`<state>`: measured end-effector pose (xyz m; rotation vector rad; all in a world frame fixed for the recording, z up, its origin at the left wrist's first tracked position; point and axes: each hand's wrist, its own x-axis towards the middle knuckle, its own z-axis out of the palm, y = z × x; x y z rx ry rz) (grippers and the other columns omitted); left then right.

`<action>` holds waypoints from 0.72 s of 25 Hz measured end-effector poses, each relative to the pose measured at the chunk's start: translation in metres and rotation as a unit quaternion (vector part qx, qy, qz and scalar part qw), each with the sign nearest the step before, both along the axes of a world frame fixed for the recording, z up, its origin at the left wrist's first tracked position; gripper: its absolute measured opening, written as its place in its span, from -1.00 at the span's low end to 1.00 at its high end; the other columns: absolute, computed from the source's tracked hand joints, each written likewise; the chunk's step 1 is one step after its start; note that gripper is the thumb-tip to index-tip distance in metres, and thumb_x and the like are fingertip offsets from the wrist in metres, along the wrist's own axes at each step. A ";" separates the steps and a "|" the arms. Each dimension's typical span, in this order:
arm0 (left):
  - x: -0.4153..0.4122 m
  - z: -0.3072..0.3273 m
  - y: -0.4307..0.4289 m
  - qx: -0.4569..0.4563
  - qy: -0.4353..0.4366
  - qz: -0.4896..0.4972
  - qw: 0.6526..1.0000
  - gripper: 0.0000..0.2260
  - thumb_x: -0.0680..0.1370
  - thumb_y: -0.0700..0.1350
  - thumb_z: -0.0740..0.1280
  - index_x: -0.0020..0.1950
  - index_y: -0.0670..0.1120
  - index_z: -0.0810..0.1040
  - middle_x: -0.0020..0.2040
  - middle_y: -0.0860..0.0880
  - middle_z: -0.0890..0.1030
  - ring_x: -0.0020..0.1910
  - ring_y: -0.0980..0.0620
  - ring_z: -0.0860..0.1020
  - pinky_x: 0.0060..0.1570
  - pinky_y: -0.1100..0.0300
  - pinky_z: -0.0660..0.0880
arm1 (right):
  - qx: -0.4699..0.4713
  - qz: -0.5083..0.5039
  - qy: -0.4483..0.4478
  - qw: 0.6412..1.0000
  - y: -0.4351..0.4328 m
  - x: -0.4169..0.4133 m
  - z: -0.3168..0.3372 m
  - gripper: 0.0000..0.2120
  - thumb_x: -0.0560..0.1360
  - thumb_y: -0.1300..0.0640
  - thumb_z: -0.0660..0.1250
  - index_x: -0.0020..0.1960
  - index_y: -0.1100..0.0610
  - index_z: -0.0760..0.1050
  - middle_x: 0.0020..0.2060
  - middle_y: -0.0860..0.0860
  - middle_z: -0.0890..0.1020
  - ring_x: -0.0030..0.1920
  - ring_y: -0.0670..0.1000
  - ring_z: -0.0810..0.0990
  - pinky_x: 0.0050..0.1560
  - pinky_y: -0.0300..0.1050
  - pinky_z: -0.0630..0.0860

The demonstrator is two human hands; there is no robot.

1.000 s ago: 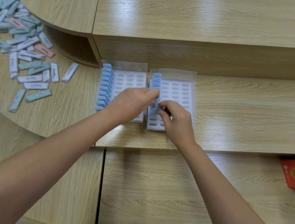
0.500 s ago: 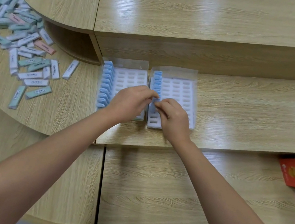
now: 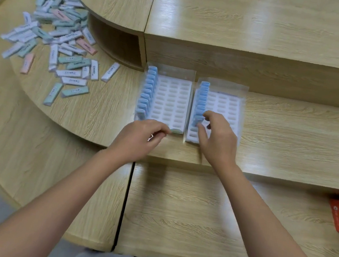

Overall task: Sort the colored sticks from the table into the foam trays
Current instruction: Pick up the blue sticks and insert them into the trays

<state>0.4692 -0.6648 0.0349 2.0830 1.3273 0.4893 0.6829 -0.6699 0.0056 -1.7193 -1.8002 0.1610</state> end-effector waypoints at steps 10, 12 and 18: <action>-0.147 -0.038 -0.135 -0.109 0.046 0.151 0.981 -0.83 0.57 -0.13 0.26 0.10 -0.01 0.61 0.04 0.10 0.62 -0.07 0.11 0.56 -0.03 0.18 0.49 | -0.315 0.289 -0.099 0.898 -0.069 -0.148 -0.012 -0.84 0.55 0.10 0.19 -0.04 0.13 0.52 -0.12 0.05 0.61 -0.08 0.09 0.56 -0.19 -0.06 0.44; -0.197 -0.054 -0.164 -0.144 0.071 0.175 0.971 -0.82 0.57 -0.12 0.26 0.11 -0.01 0.60 0.06 0.12 0.62 -0.04 0.10 0.56 -0.04 0.21 0.46 | -0.321 0.330 -0.125 0.879 -0.072 -0.210 -0.016 -0.83 0.55 0.07 0.18 -0.01 0.09 0.52 -0.07 0.04 0.61 -0.05 0.08 0.56 -0.13 -0.02 0.49; -0.380 -0.082 -0.240 -0.209 0.126 0.202 0.948 -0.79 0.58 -0.12 0.22 0.17 0.00 0.58 0.14 0.05 0.61 0.10 0.03 0.55 0.02 0.19 0.43 | -0.322 0.315 -0.087 0.889 -0.086 -0.388 -0.037 -0.82 0.55 0.13 0.19 0.06 0.10 0.54 -0.05 0.01 0.63 -0.04 0.05 0.56 -0.05 -0.01 0.51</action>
